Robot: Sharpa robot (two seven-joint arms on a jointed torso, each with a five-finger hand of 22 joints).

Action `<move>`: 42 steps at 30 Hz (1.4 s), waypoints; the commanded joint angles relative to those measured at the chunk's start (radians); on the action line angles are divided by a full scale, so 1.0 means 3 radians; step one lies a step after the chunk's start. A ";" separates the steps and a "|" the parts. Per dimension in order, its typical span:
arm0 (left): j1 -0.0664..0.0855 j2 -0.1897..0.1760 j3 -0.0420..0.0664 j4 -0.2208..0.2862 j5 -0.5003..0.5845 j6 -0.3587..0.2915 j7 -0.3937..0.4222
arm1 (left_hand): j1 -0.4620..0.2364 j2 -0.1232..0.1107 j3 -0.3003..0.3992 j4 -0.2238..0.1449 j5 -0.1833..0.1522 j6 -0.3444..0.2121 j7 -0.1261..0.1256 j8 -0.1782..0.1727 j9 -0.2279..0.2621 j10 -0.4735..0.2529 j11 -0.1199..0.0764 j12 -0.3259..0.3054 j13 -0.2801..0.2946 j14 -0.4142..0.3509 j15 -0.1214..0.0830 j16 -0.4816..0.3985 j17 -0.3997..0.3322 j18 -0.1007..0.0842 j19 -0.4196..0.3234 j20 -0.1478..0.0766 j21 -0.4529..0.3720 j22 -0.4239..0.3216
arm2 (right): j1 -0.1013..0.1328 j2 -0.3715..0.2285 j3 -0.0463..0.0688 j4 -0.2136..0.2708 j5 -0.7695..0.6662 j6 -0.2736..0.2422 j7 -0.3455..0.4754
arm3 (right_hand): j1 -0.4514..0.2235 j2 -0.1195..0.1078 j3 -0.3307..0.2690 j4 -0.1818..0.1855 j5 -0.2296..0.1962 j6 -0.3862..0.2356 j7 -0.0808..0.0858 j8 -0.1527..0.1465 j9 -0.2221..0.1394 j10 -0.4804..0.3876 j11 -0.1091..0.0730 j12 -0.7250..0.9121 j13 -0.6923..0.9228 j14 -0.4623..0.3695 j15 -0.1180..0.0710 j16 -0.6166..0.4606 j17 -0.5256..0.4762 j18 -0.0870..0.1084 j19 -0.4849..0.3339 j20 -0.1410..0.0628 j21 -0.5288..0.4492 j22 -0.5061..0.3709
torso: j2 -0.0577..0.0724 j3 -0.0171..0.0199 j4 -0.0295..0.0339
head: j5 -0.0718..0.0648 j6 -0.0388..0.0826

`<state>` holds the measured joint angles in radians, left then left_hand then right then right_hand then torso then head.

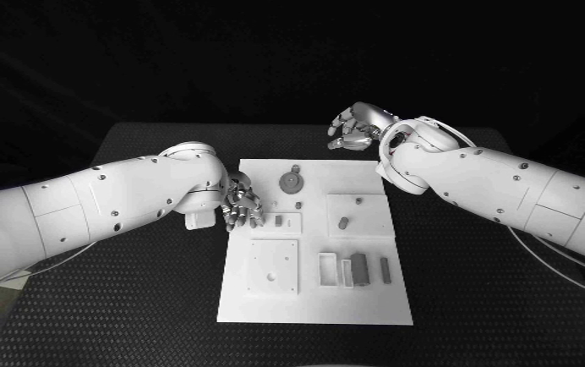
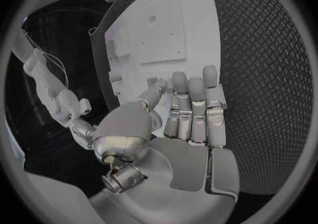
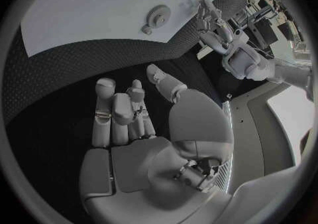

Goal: Assemble the parts on the task board

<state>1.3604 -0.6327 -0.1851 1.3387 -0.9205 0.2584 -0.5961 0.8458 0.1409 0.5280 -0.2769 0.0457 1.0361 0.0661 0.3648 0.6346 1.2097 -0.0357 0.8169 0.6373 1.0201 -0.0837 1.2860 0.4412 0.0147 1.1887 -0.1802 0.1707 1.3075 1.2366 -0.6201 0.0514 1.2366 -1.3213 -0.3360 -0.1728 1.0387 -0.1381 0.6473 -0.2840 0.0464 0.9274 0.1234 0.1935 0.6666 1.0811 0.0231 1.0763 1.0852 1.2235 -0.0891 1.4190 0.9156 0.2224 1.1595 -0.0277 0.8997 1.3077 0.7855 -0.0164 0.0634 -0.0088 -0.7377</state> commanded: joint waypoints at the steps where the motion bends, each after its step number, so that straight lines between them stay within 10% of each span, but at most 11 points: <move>1: 0.0001 0.0018 0.0000 0.0011 -0.0155 -0.0049 0.0010 | -0.0002 0.0025 0.0003 -0.0016 0.0009 0.0035 0.0011 0.0020 0.0003 0.0003 -0.0014 0.0022 0.0002 0.0023 -0.0012 0.0014 -0.0003 -0.0048 0.0029 0.0005 -0.0006 0.0032 | -0.0002 0.0001 0.0000 0.0001 -0.0011 0.0039 0.0007 | -0.0006 0.0040 -0.0015 -0.0011 0.0013 0.0001 0.0023 0.0010 -0.0005 -0.0009 -0.0019 0.0012 -0.0006 -0.0009 -0.0004 0.0007 -0.0003 0.0131 -0.0018 -0.0006 -0.0003 0.0060 | -0.0001 -0.0003 0.0004 | -0.0003 -0.0001; 42: -0.0001 0.0087 -0.0099 -0.0015 -0.0288 0.0003 -0.0017 | -0.0070 -0.0053 -0.0013 0.0025 0.0009 0.0059 0.0005 -0.0007 0.0005 0.0010 -0.0020 0.0035 -0.0001 0.0035 -0.0027 0.0027 -0.0016 -0.0049 0.0049 -0.0005 -0.0015 0.0048 | -0.0013 -0.0003 0.0000 0.0002 -0.0106 0.0038 0.0017 | -0.0012 0.0040 -0.0017 -0.0009 0.0013 0.0003 0.0023 0.0011 -0.0006 -0.0010 -0.0019 0.0012 -0.0008 -0.0011 -0.0004 0.0006 -0.0004 0.0131 -0.0020 -0.0005 -0.0004 0.0060 | -0.0001 0.0000 0.0002 | -0.0027 -0.0027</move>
<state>1.3656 -0.6080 -0.2094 1.3379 -0.9900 0.2512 -0.5941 0.8257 0.1314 0.5227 -0.2711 0.0453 1.0528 0.0674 0.3687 0.6349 1.2114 -0.0344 0.8206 0.6374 1.0292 -0.0888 1.2895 0.4380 0.0148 1.1958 -0.1800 0.1708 1.3080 1.2337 -0.6219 0.0512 1.2372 -1.3425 -0.3351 -0.1722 1.0348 -0.1341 0.6473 -0.2840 0.0464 0.9275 0.1250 0.1935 0.6658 1.0811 0.0232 1.0763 1.0845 1.2252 -0.0874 1.4190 0.9157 0.2227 1.1611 -0.0261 0.8997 1.3078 0.7852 -0.0160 0.0638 -0.0169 -0.7461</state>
